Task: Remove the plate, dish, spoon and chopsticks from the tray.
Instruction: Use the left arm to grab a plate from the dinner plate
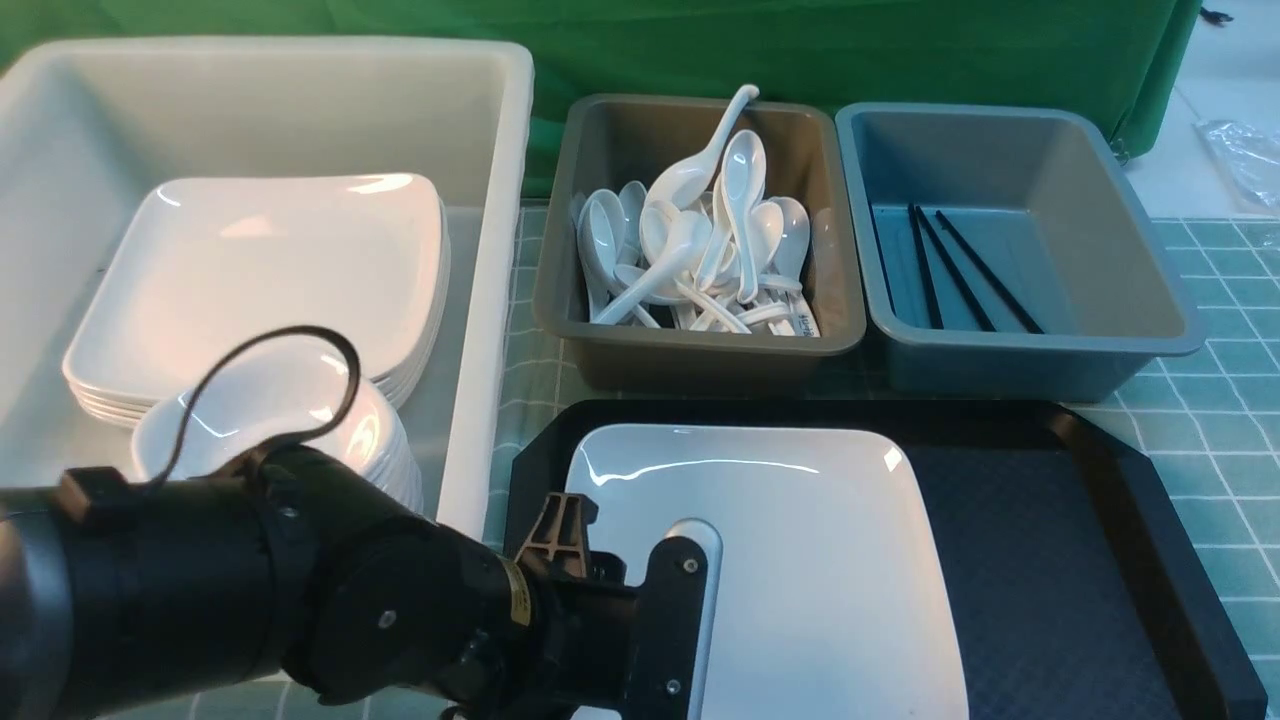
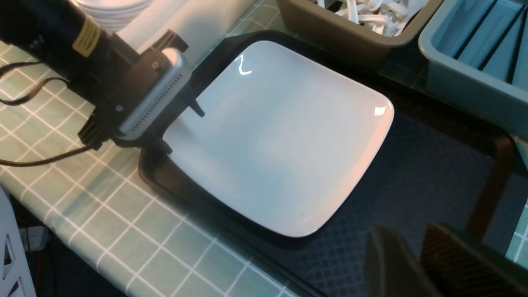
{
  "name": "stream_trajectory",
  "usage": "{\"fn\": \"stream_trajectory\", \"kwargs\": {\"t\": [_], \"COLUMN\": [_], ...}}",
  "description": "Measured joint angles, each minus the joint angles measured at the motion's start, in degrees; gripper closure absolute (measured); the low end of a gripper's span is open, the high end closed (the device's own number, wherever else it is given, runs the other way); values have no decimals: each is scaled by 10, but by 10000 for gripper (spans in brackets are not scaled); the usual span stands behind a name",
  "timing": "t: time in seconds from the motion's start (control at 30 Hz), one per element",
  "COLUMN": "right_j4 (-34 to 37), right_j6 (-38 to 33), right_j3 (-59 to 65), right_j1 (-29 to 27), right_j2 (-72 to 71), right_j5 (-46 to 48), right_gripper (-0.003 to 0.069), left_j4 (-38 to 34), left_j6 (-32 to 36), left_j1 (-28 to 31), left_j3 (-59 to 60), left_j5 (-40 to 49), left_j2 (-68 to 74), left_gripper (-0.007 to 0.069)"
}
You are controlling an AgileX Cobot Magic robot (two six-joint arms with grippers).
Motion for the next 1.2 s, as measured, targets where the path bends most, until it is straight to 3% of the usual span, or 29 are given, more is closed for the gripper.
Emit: {"fn": "stream_trajectory", "kwargs": {"t": [0.3,0.67,0.87,1.03,1.2], "right_j4": [0,1,9,12,13], "right_j6": [0,0,0,0,0], "right_j3": [0,0,0,0,0], "right_j1": [0,0,0,0,0], "right_j2": [0,0,0,0,0], "right_j5": [0,0,0,0,0], "right_gripper": [487,478,475,470,465], "left_j4": [11,-12,57,142,165], "left_j6": [0,2,-7,-72,-92], "left_j1": [-4,-57,-57,-57,-57], "left_j3": [0,15,32,32,32], "left_j5": [1,27,15,-13,-25], "left_j2": [8,-45,-4,11,32], "left_gripper": [175,175,175,175,175]}}
